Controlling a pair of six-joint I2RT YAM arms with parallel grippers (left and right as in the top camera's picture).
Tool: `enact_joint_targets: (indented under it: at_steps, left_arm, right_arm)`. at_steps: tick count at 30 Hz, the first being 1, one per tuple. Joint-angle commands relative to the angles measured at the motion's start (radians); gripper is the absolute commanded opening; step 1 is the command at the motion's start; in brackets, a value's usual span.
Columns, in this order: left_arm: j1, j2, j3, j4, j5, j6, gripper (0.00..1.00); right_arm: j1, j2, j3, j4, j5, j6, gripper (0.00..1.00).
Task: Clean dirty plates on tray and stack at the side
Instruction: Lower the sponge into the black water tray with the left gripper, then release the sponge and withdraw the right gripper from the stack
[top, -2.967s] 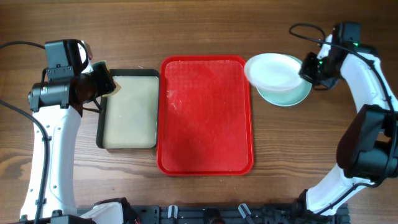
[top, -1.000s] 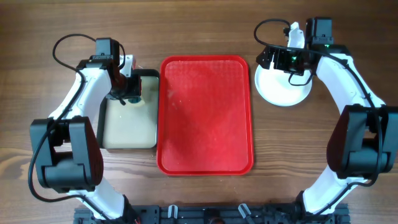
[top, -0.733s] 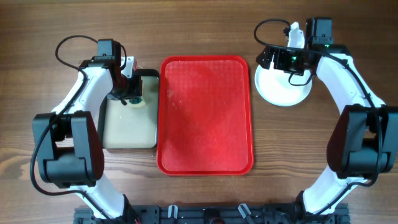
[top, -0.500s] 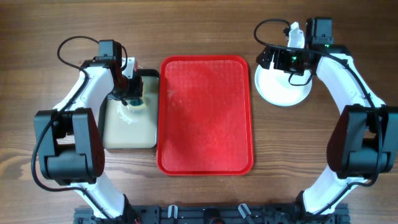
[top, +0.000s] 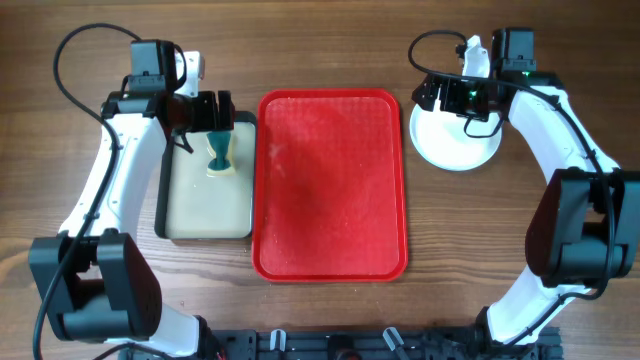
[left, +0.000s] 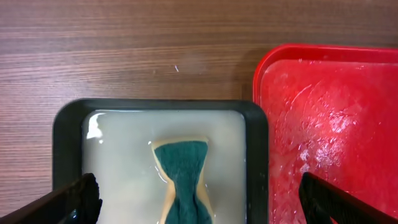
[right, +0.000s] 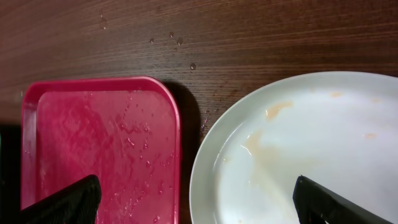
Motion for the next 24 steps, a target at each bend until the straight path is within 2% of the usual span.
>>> enact_joint_targets:
  at_steps: [1, 18, 20, 24]
  left_arm:
    - [-0.002, 0.003, 0.003, -0.001, -0.010, 0.001, 1.00]
    - [-0.002, 0.003, 0.003, 0.000, -0.010, 0.001, 1.00]
    - [-0.002, 0.003, 0.003, -0.001, -0.010, 0.001, 1.00]
    - [-0.002, 0.003, 0.003, -0.001, -0.010, 0.001, 1.00]
  right_arm:
    - [0.004, 0.010, -0.010, 0.005, 0.007, -0.010, 0.99]
    - [0.004, 0.007, -0.010, 0.005, 0.007, -0.010, 1.00]
    - [0.003, -0.040, -0.010, 0.004, 0.007, -0.010, 1.00]
    - [0.003, -0.305, -0.010, 0.004, 0.007, -0.010, 1.00]
